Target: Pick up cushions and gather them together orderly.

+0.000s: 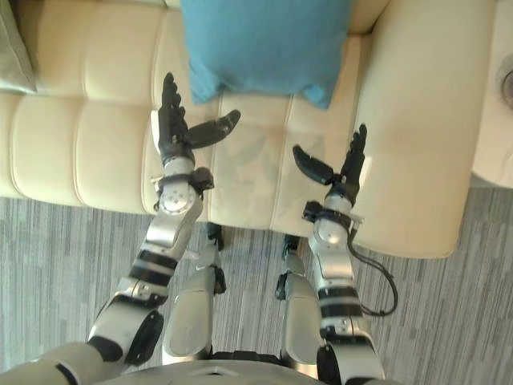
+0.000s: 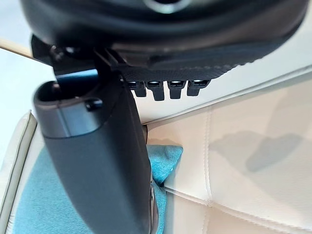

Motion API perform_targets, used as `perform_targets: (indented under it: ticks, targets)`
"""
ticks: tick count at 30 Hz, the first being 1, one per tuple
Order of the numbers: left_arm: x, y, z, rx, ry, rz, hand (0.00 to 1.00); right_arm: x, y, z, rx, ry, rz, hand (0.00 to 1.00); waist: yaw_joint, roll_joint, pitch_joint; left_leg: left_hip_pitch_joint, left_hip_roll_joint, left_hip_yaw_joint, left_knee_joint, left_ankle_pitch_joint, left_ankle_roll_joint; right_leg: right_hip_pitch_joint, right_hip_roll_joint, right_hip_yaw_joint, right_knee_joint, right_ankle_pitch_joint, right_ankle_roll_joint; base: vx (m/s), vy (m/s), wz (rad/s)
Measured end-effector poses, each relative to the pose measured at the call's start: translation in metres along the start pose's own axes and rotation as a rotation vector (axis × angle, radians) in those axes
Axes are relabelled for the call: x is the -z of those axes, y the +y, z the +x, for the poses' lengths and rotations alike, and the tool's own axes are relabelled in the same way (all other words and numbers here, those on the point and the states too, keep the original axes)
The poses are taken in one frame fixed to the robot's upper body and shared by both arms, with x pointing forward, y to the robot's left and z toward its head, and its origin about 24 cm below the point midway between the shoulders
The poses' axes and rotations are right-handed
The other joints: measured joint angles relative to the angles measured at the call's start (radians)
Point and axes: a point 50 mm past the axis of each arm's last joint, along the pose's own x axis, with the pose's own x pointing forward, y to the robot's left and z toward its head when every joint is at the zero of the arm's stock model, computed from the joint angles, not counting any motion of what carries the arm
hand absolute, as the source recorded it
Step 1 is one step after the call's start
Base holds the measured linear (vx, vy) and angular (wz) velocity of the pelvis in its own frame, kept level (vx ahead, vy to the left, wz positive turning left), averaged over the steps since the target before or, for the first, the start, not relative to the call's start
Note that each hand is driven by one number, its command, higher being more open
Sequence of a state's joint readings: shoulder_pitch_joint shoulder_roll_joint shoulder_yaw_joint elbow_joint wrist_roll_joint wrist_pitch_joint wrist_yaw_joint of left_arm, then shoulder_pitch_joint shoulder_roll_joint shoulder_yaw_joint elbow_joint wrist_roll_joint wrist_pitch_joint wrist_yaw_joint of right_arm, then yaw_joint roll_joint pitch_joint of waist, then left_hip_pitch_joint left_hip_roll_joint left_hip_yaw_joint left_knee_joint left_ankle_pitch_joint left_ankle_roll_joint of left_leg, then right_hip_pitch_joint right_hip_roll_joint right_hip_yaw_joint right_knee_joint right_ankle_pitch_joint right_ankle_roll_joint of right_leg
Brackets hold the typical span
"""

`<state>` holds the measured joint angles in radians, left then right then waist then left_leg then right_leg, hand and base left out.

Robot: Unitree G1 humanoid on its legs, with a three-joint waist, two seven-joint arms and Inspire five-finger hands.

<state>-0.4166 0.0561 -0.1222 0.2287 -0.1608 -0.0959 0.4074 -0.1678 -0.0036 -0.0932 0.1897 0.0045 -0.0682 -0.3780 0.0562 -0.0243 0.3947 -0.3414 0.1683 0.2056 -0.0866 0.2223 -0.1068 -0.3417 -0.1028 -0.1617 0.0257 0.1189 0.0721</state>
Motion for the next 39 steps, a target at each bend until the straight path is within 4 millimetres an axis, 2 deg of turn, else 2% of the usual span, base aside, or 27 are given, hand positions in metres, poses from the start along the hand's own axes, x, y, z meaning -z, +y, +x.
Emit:
perform_targets:
  ticks: [1,2,3,4,5,7,9,14,15,17,18,22,25,27,29,30,31,32,33,34,35,36,37,39]
  targets:
    - [0.014,0.007,-0.010,0.016,0.048,0.008,1.00,0.013,-0.007,-0.009,-0.019,0.043,-0.010,1.00,-0.001,-0.009,-0.023,0.019,0.001,0.002,0.000,-0.014,-0.002,0.016,0.001,0.001,0.004,-0.011,0.001,0.13,0.026,-0.04]
    - [0.037,0.018,-0.029,0.030,0.136,0.031,1.00,0.032,-0.018,-0.024,-0.033,0.116,-0.005,1.00,-0.003,-0.018,-0.054,0.050,0.001,0.006,0.000,-0.024,0.000,0.041,0.001,0.004,0.009,-0.028,0.002,0.13,0.026,-0.05]
    - [0.045,0.023,-0.037,0.036,0.172,0.035,1.00,0.040,-0.022,-0.029,-0.042,0.146,-0.007,1.00,-0.004,-0.021,-0.062,0.064,0.000,0.008,0.000,-0.028,-0.002,0.055,0.001,0.005,0.009,-0.033,0.004,0.17,0.032,-0.04]
    - [0.070,0.037,-0.060,0.046,0.286,0.050,1.00,0.062,-0.031,-0.045,-0.063,0.243,-0.018,1.00,-0.007,-0.027,-0.095,0.096,-0.002,0.011,0.000,-0.040,-0.003,0.086,0.003,0.006,0.007,-0.045,0.006,0.14,0.029,-0.02]
    - [0.072,0.038,-0.061,0.046,0.293,0.052,1.00,0.064,-0.032,-0.046,-0.064,0.249,-0.019,1.00,-0.007,-0.027,-0.098,0.097,-0.002,0.011,0.000,-0.041,-0.003,0.087,0.003,0.006,0.006,-0.045,0.006,0.17,0.041,0.02]
    - [0.110,0.059,-0.096,0.051,0.483,0.096,1.00,0.101,-0.043,-0.069,-0.089,0.420,-0.067,1.00,-0.014,-0.028,-0.153,0.128,-0.007,0.009,0.000,-0.052,-0.002,0.129,0.001,0.004,-0.014,-0.051,0.010,0.11,0.045,0.04]
    - [0.130,0.074,-0.119,0.036,0.601,0.111,1.00,0.121,-0.047,-0.084,-0.120,0.523,-0.111,1.00,-0.016,-0.025,-0.167,0.161,-0.010,0.010,0.000,-0.059,-0.006,0.164,-0.001,0.004,-0.022,-0.054,0.013,0.06,0.072,0.00]
    - [0.162,0.113,-0.173,-0.030,0.845,0.185,1.00,0.157,-0.056,-0.117,-0.168,0.724,-0.180,1.00,-0.018,-0.008,-0.220,0.232,-0.013,0.012,0.000,-0.076,-0.005,0.242,-0.002,0.004,-0.040,-0.060,0.015,-0.03,0.057,0.01]
    - [0.169,0.123,-0.189,-0.052,0.910,0.212,1.00,0.166,-0.061,-0.128,-0.165,0.783,-0.190,1.00,-0.018,-0.006,-0.247,0.255,-0.015,0.014,-0.001,-0.082,-0.006,0.266,-0.003,0.005,-0.047,-0.061,0.016,-0.04,0.035,0.00]
    - [0.174,0.133,-0.206,-0.083,0.974,0.238,1.00,0.174,-0.068,-0.139,-0.155,0.842,-0.191,1.00,-0.018,-0.003,-0.273,0.282,-0.017,0.018,-0.001,-0.097,-0.010,0.292,-0.006,0.006,-0.052,-0.068,0.022,-0.05,0.042,-0.02]
    - [0.178,0.140,-0.222,-0.095,1.030,0.264,1.00,0.179,-0.076,-0.148,-0.131,0.889,-0.189,1.00,-0.018,0.000,-0.297,0.302,-0.021,0.022,-0.006,-0.104,-0.007,0.308,-0.009,0.011,-0.053,-0.074,0.021,-0.04,0.028,-0.04]
    - [0.184,0.152,-0.249,-0.153,1.142,0.265,1.00,0.188,-0.091,-0.163,-0.054,0.982,-0.160,1.00,-0.020,-0.001,-0.321,0.330,-0.028,0.035,-0.006,-0.110,-0.005,0.324,-0.016,0.034,-0.052,-0.075,0.025,-0.05,0.036,-0.11]
    - [0.184,0.154,-0.248,-0.147,1.147,0.287,1.00,0.192,-0.095,-0.168,-0.025,1.020,-0.147,1.00,-0.022,-0.008,-0.320,0.345,-0.029,0.063,-0.005,-0.113,-0.005,0.317,-0.016,0.065,-0.040,-0.071,0.032,-0.02,0.026,-0.24]
    - [0.184,0.156,-0.245,-0.130,1.141,0.329,1.00,0.190,-0.093,-0.162,-0.016,1.006,-0.134,1.00,-0.020,-0.010,-0.315,0.353,-0.028,0.115,-0.001,-0.118,-0.006,0.273,-0.014,0.115,-0.001,-0.066,0.030,-0.03,0.038,-0.75]
    - [0.183,0.157,-0.237,-0.110,1.123,0.362,1.00,0.189,-0.090,-0.157,-0.009,0.995,-0.113,1.00,-0.028,-0.025,-0.304,0.342,-0.032,0.145,0.016,-0.129,0.005,0.239,-0.018,0.131,0.034,-0.053,0.030,-0.05,0.035,-0.65]
    - [0.182,0.156,-0.226,-0.108,1.094,0.368,1.00,0.188,-0.086,-0.153,-0.011,0.985,-0.111,1.00,-0.029,-0.042,-0.289,0.308,-0.031,0.143,0.082,-0.164,0.031,0.197,-0.022,0.123,0.080,-0.036,0.036,-0.09,-0.003,-0.36]
    - [0.182,0.155,-0.223,-0.107,1.085,0.368,1.00,0.188,-0.086,-0.153,-0.010,0.984,-0.112,1.00,-0.028,-0.043,-0.287,0.299,-0.027,0.145,0.101,-0.169,0.041,0.200,-0.021,0.119,0.063,-0.017,0.045,-0.15,-0.026,-0.38]
    - [0.183,0.148,-0.215,-0.086,1.063,0.370,1.00,0.188,-0.086,-0.152,0.008,0.983,-0.110,1.00,-0.031,-0.031,-0.276,0.269,0.009,0.153,0.139,-0.182,0.052,0.147,-0.032,0.048,0.298,-0.145,-0.003,-0.13,-0.027,-0.08]
    - [0.182,0.147,-0.213,-0.082,1.056,0.371,1.00,0.188,-0.086,-0.154,0.011,0.988,-0.109,1.00,-0.032,-0.032,-0.276,0.266,0.010,0.146,0.145,-0.183,0.053,0.129,-0.038,0.033,0.401,-0.195,-0.005,-0.10,-0.038,0.16]
    - [0.182,0.145,-0.211,-0.075,1.047,0.375,1.00,0.190,-0.087,-0.160,0.016,1.005,-0.108,1.00,-0.034,-0.038,-0.277,0.265,0.007,0.130,0.157,-0.183,0.056,0.129,-0.048,0.017,0.592,-0.268,0.028,-0.06,-0.076,0.36]
    - [0.181,0.146,-0.212,-0.072,1.047,0.380,1.00,0.191,-0.087,-0.162,0.017,1.013,-0.109,1.00,-0.033,-0.041,-0.279,0.263,0.000,0.121,0.158,-0.178,0.059,0.151,-0.051,0.013,0.660,-0.284,0.045,-0.06,-0.111,0.38]
    - [0.182,0.146,-0.214,-0.074,1.051,0.380,1.00,0.191,-0.087,-0.164,0.015,1.018,-0.109,1.00,-0.029,-0.049,-0.286,0.253,-0.011,0.118,0.163,-0.163,0.053,0.186,-0.052,0.016,0.659,-0.306,0.055,-0.05,-0.155,0.10]
    - [0.181,0.147,-0.214,-0.089,1.051,0.375,1.00,0.190,-0.084,-0.159,0.008,1.005,-0.108,1.00,-0.013,-0.058,-0.291,0.231,-0.022,0.126,0.173,-0.149,0.048,0.201,-0.041,0.028,0.566,-0.339,0.054,-0.04,-0.115,-0.12]
    - [0.183,0.141,-0.216,-0.112,1.053,0.347,1.00,0.187,-0.080,-0.148,0.006,0.975,-0.114,1.00,0.006,-0.030,-0.299,0.173,-0.004,0.141,0.178,-0.127,0.053,0.214,-0.004,0.034,0.429,-0.354,0.028,-0.09,-0.134,-0.25]
